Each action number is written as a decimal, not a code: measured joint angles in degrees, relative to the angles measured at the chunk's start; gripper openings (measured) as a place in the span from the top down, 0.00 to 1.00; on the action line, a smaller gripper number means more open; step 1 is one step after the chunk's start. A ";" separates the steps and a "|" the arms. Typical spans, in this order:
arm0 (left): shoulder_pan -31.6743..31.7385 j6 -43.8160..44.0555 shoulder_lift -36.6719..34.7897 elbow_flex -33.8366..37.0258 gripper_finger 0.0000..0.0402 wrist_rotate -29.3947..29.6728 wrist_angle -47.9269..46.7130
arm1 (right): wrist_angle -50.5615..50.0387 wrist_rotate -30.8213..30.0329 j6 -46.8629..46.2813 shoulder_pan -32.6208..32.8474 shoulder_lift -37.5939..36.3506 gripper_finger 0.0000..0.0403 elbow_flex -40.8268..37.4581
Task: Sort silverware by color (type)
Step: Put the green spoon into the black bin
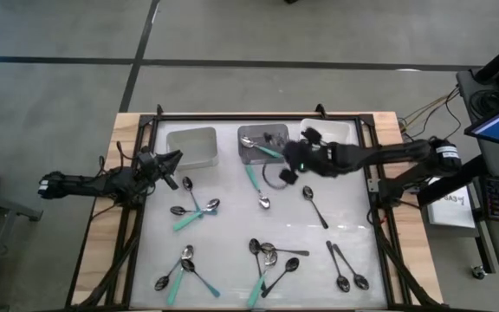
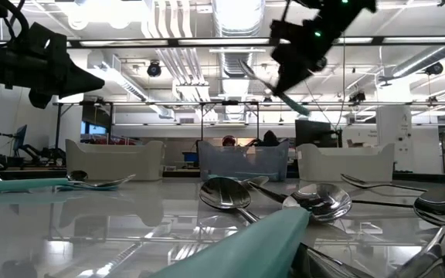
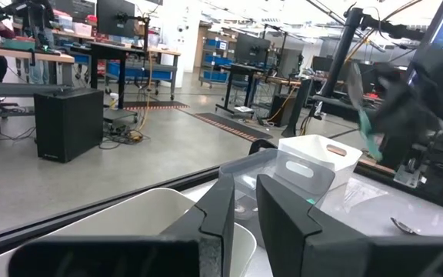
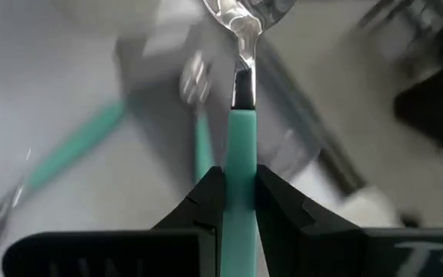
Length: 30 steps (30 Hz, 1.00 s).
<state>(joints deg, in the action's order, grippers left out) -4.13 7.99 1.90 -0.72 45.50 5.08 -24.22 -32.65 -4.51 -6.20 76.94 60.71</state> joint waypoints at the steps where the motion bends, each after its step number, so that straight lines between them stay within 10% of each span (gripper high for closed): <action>1: -0.01 0.02 0.01 -0.01 0.90 0.00 0.00 | 2.12 -0.02 1.37 -1.10 0.13 0.90 0.53; 13: 0.01 0.02 -0.01 -0.01 0.90 0.00 0.02 | 23.31 12.07 16.18 -10.58 14.99 0.89 0.20; 30: -0.01 0.01 0.01 -0.01 0.90 0.00 0.02 | 20.54 12.11 21.46 -11.10 24.65 0.81 7.36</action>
<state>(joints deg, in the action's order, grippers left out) -4.14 8.00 1.91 -0.73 45.50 5.10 -3.68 -20.54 16.94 -17.30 101.58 68.07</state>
